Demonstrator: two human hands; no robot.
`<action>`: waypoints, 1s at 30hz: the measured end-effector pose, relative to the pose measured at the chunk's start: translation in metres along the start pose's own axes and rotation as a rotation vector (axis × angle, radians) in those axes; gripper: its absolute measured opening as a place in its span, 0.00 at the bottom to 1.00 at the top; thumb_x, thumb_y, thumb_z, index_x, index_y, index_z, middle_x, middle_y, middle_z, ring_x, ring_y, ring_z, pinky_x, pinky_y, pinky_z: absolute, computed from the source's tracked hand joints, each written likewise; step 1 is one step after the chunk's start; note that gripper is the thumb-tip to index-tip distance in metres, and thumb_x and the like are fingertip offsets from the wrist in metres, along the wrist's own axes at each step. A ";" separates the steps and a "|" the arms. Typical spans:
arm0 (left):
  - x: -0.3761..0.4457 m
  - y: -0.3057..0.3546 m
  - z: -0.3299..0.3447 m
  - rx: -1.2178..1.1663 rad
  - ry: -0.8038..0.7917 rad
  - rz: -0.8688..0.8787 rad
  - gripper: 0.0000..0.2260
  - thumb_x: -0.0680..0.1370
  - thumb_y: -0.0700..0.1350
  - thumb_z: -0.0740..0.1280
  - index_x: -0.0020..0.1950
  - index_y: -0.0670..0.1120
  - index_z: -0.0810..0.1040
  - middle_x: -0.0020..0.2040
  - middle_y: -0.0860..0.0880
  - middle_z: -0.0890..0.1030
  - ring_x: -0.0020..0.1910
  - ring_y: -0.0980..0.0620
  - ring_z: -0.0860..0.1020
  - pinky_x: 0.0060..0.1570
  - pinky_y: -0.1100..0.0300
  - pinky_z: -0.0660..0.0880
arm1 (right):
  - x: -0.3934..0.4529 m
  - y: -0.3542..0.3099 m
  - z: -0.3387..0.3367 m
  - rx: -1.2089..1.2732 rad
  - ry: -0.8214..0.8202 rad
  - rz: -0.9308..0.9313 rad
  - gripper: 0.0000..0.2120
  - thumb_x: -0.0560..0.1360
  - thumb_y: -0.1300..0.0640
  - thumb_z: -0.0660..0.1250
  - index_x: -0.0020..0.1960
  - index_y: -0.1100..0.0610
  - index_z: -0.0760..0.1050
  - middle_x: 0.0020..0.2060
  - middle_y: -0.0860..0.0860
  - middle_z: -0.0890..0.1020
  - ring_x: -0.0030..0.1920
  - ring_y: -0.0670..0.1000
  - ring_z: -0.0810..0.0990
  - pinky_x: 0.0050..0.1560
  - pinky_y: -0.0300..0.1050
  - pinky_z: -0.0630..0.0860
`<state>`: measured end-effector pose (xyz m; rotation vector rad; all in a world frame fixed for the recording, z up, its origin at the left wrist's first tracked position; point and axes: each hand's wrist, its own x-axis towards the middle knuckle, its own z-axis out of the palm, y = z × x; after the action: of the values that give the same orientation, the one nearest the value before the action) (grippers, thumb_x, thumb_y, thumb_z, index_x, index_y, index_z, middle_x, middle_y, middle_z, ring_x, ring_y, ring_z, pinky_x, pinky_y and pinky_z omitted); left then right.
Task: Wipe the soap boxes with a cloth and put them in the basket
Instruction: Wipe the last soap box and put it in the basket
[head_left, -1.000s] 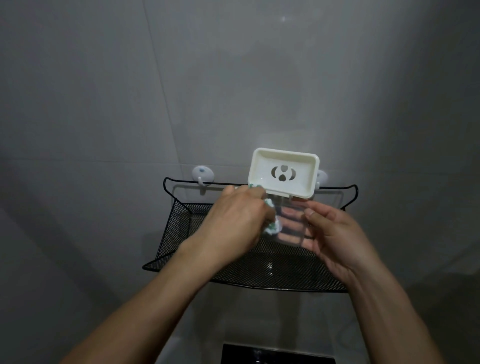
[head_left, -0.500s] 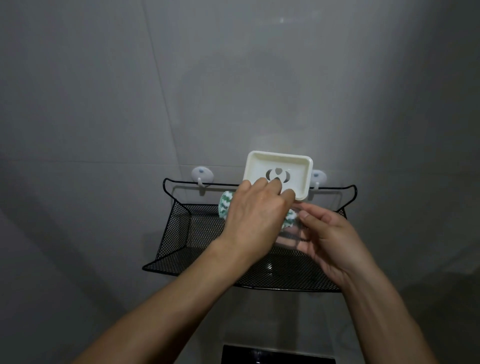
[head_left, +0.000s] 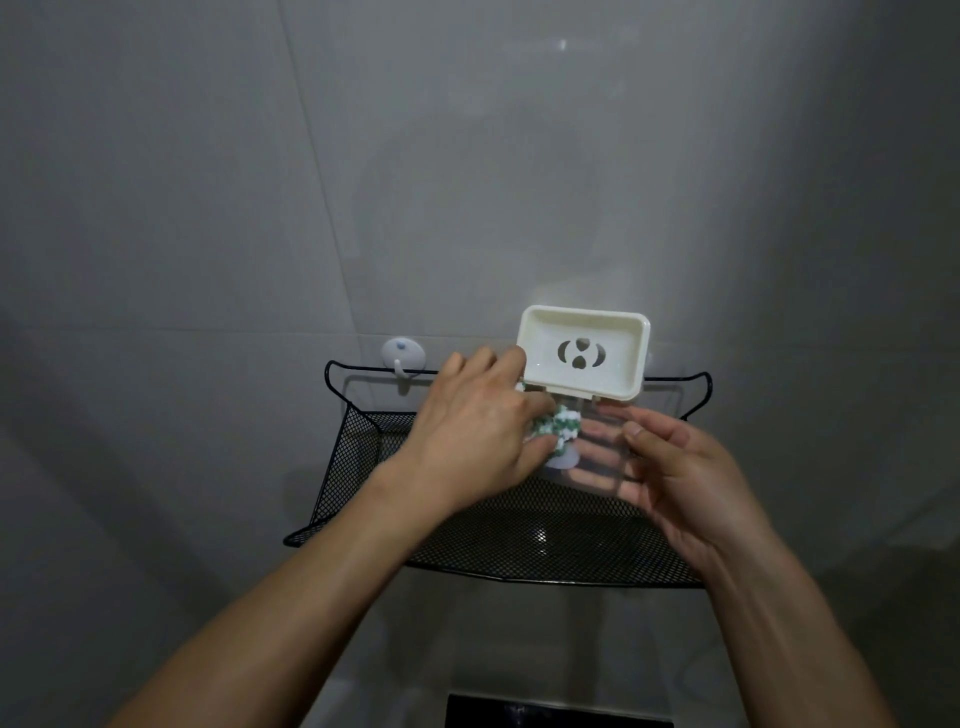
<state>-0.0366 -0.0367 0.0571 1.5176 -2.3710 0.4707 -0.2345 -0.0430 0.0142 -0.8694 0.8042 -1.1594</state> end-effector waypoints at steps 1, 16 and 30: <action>-0.001 -0.001 0.000 -0.006 -0.028 -0.013 0.18 0.78 0.62 0.61 0.64 0.58 0.78 0.47 0.52 0.64 0.49 0.52 0.67 0.48 0.55 0.62 | 0.001 -0.001 0.000 -0.004 0.004 -0.003 0.14 0.83 0.66 0.55 0.64 0.68 0.74 0.55 0.66 0.83 0.56 0.65 0.83 0.53 0.63 0.81; 0.003 -0.003 -0.016 -0.329 -0.077 -0.205 0.09 0.77 0.47 0.68 0.49 0.43 0.83 0.47 0.46 0.75 0.46 0.49 0.75 0.42 0.61 0.65 | -0.003 0.001 0.003 0.006 0.049 0.024 0.13 0.83 0.66 0.55 0.61 0.68 0.75 0.53 0.64 0.84 0.53 0.63 0.85 0.48 0.59 0.83; 0.002 -0.002 -0.001 -0.045 0.061 0.007 0.12 0.80 0.54 0.63 0.57 0.53 0.82 0.46 0.51 0.69 0.47 0.52 0.68 0.44 0.56 0.61 | 0.000 -0.005 0.003 -0.055 0.082 -0.043 0.12 0.82 0.66 0.57 0.59 0.65 0.77 0.50 0.62 0.85 0.49 0.60 0.86 0.45 0.56 0.84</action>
<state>-0.0358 -0.0384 0.0586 1.4552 -2.3248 0.4550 -0.2338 -0.0438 0.0206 -0.8929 0.8923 -1.2215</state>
